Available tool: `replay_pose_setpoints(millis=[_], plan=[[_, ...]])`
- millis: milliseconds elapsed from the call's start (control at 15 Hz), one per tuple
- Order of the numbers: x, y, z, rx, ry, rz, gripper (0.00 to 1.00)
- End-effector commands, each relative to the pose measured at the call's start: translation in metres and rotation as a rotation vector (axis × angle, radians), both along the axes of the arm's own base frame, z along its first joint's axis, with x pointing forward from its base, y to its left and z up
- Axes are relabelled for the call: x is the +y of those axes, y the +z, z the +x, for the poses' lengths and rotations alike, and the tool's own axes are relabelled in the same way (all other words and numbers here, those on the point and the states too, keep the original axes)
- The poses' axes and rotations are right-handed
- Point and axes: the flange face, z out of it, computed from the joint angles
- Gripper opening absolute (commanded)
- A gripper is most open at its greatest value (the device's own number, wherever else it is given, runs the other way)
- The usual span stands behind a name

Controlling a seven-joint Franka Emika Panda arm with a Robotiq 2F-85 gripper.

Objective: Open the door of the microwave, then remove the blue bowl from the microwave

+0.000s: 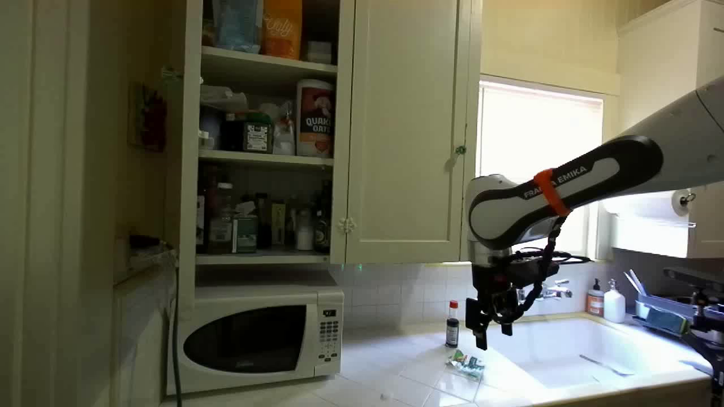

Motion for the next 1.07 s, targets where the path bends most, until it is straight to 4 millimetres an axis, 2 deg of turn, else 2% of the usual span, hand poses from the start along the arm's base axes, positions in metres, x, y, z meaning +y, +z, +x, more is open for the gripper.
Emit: replay_pose_setpoints(millis=[0,933,1000], plan=[[0.0001,0.0004,0.0001,0.001,0.0,0.0,1.0],[0.0001,0.0005,0.0001,0.001,0.0,0.0,1.0],[0.0042,0.0002,0.0078,-0.009,-0.01,-0.027,1.0]])
